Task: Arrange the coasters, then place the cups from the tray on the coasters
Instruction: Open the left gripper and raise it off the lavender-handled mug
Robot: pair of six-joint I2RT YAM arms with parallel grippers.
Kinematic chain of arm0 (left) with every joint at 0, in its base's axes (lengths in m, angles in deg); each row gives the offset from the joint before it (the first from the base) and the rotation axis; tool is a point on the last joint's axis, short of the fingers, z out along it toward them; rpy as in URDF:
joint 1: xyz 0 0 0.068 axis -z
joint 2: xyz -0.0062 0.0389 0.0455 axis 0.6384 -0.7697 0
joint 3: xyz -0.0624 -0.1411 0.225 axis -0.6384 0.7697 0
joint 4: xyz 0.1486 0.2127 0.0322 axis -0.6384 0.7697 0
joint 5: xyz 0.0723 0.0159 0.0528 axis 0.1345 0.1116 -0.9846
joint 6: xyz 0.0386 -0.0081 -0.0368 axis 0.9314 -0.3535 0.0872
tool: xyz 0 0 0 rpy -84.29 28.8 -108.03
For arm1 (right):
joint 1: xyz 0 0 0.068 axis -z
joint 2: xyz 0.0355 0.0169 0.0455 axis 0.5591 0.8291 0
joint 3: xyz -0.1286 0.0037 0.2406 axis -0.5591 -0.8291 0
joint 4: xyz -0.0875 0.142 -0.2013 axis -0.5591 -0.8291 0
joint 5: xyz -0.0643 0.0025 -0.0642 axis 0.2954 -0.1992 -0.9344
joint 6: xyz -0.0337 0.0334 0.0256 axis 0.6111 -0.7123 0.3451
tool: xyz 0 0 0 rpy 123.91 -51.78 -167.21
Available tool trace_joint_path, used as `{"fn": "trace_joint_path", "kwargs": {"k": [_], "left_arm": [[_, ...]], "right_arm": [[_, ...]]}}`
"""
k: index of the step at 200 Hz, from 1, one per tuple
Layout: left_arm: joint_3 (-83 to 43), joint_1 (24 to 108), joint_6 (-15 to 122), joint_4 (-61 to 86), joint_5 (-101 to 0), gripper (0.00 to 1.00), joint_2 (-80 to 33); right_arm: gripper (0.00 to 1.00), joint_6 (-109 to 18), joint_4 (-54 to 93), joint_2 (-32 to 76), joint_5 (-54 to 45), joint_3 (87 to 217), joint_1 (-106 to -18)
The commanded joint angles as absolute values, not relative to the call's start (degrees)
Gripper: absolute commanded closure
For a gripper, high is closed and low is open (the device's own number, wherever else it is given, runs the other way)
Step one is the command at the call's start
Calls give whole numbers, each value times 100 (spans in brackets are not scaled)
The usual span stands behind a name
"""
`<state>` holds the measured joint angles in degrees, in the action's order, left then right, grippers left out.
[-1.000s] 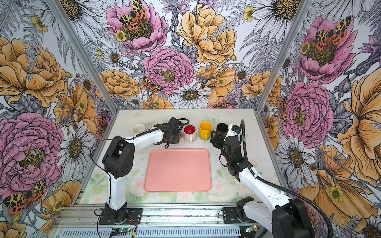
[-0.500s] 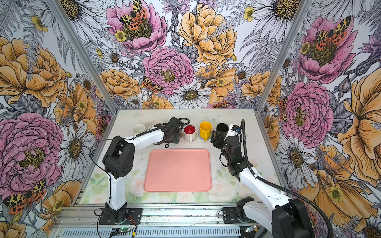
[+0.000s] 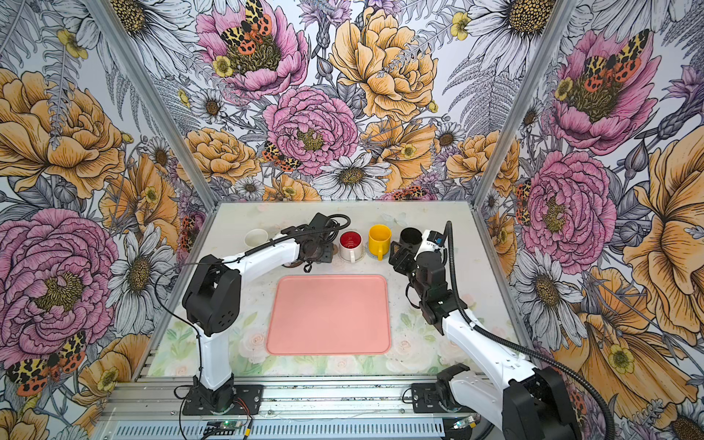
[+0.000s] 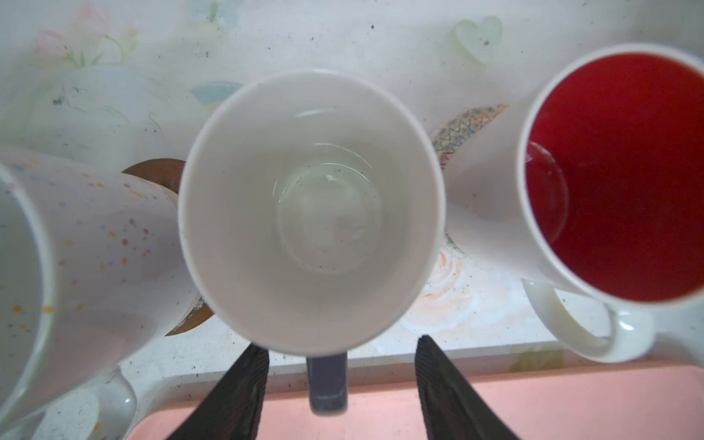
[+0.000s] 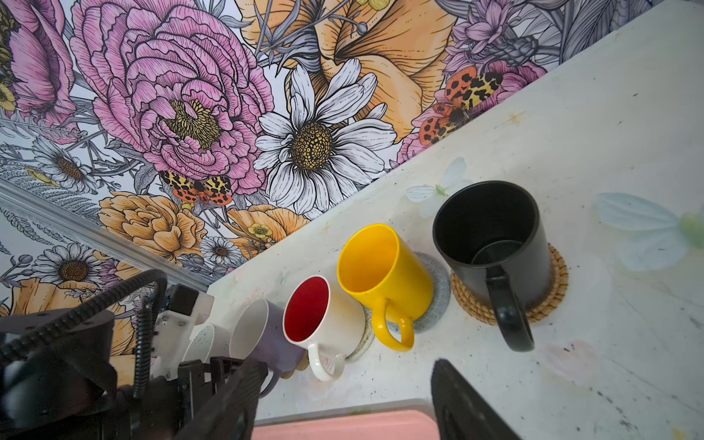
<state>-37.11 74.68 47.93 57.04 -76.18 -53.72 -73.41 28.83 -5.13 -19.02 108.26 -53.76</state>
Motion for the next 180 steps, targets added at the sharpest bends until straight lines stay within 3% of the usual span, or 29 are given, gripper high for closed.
{"fn": "trace_joint_path", "kwargs": {"k": [1, 66, 123, 147, 180], "left_arm": [[-3606, 7548, 4877, 5709, -7874, 36, -4945], [-3088, 7675, 5028, 5604, -8580, 33, -3841], [-1730, 7646, 5360, 4426, -9079, 29, -2433], [-941, 7494, 5533, 3930, -9786, 19, -1791], [44, 6968, 5490, 3507, -9795, 10, -927]], "right_arm": [[27, -7402, 2810, -583, -1840, 10843, -5329], [26, -7358, 2554, -583, -1813, 10953, -5333], [25, -7307, 2468, -531, -1802, 11001, -5327], [25, -7220, 2367, -523, -1725, 11065, -5328], [24, -7098, 2164, -495, -1731, 11148, -5331]]}}
